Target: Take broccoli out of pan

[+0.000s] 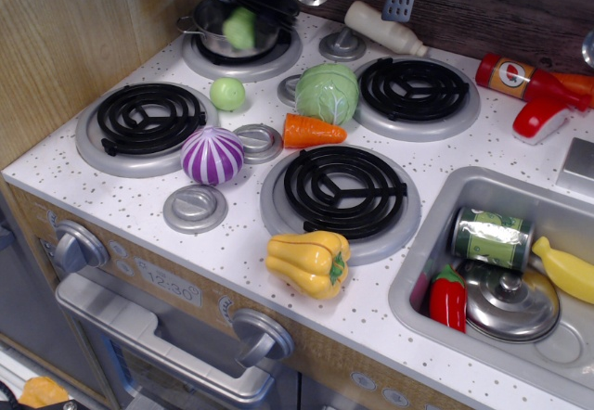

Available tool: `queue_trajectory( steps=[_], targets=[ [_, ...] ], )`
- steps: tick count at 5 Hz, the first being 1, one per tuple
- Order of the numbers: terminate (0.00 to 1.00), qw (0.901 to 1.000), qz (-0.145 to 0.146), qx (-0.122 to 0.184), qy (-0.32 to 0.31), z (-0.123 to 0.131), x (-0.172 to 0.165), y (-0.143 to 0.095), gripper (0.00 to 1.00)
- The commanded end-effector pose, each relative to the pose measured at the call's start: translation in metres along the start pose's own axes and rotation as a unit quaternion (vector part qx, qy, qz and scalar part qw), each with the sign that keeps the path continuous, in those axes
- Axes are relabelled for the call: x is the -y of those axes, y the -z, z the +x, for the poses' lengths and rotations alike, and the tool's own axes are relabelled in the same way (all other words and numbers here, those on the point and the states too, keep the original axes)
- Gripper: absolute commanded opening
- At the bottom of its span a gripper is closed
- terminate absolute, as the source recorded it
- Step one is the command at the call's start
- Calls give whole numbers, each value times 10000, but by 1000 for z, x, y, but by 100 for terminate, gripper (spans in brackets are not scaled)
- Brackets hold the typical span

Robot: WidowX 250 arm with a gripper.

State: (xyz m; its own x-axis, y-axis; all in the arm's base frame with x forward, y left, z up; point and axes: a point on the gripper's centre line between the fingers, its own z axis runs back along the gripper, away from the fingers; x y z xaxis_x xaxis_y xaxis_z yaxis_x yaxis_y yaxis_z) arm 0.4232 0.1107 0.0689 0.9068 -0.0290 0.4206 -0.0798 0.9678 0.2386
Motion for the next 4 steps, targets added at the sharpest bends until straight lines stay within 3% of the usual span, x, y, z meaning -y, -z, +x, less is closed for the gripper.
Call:
queue_trajectory(
  steps=[1,3,4],
  targets=[
    [0,9993,-174,307,-92,6,14,-1,0],
    [0,9997,-116,46,211,-9,17,20,0],
    [0,9993,-307,32,194,-11,17,22,100]
  ],
)
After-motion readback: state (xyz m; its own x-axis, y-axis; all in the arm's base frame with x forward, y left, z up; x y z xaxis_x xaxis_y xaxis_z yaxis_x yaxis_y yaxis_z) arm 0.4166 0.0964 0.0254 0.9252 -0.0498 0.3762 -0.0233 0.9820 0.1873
